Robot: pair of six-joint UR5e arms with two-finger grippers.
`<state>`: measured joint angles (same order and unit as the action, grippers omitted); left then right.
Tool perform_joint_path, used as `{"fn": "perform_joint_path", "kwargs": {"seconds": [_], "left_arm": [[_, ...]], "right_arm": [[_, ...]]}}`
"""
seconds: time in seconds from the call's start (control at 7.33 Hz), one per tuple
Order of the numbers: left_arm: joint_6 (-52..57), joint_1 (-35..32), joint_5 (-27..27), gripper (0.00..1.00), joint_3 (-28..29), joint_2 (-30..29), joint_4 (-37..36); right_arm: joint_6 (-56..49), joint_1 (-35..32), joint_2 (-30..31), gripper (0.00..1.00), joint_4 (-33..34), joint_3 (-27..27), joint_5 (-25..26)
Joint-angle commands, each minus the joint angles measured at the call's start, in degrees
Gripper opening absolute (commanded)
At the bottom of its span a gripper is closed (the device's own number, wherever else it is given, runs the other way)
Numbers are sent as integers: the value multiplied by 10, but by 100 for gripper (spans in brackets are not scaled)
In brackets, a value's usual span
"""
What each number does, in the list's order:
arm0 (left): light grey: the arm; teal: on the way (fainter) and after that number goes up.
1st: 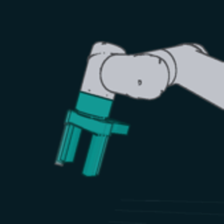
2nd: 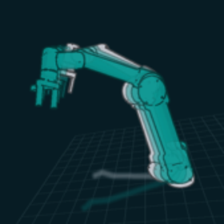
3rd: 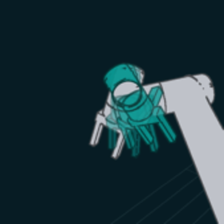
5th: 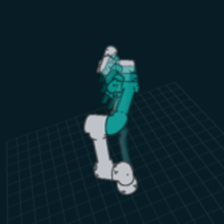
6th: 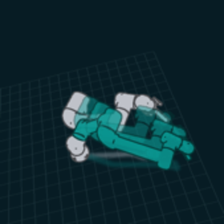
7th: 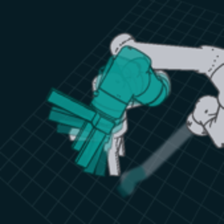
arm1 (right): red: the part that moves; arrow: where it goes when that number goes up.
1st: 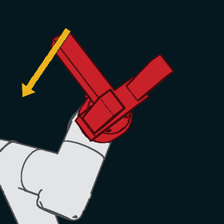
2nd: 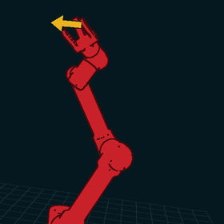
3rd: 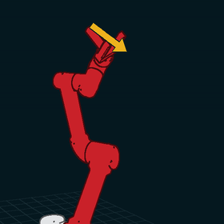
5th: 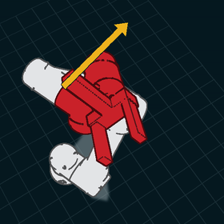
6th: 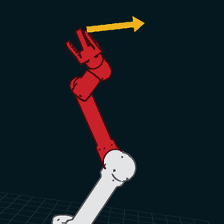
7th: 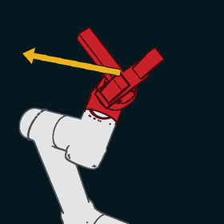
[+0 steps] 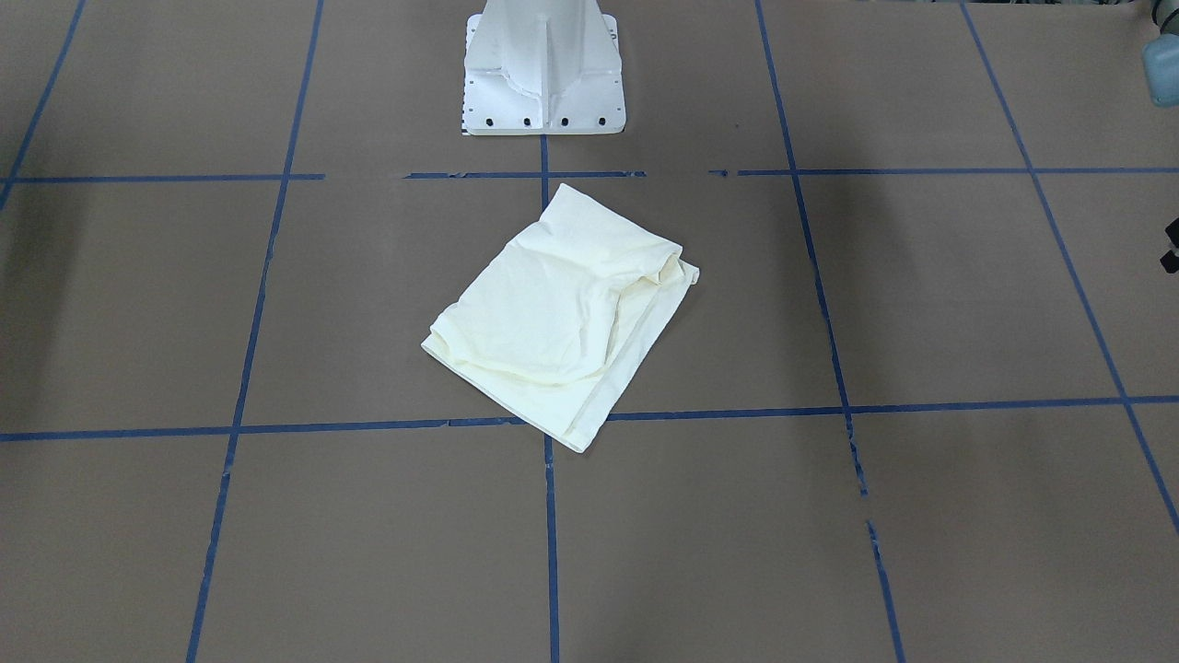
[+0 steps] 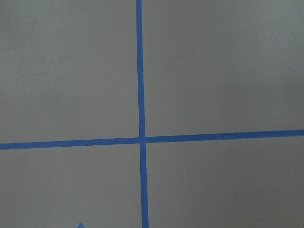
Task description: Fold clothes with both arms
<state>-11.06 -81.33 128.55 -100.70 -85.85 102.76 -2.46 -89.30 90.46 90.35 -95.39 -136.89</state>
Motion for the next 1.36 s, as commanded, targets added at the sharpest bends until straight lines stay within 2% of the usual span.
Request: {"fn": "perform_joint_path", "kwargs": {"seconds": [0.0,0.14,0.27,0.41,0.68,1.23], "left_arm": [[105,-1,1,100,-10,11,-55],[148,-12,2,100,1,23,-50],[182,-54,3,100,9,24,-50],[189,-72,23,100,16,24,-50],[143,-74,30,100,12,9,-53],[136,-74,29,100,9,1,-55]], "right_arm": [[0,0,-1,100,0,0,0],[1,0,-1,100,1,0,0],[1,0,1,100,1,2,-1],[1,0,1,100,1,3,-3],[3,0,2,100,2,3,-5],[4,0,3,100,6,5,-8]]}}
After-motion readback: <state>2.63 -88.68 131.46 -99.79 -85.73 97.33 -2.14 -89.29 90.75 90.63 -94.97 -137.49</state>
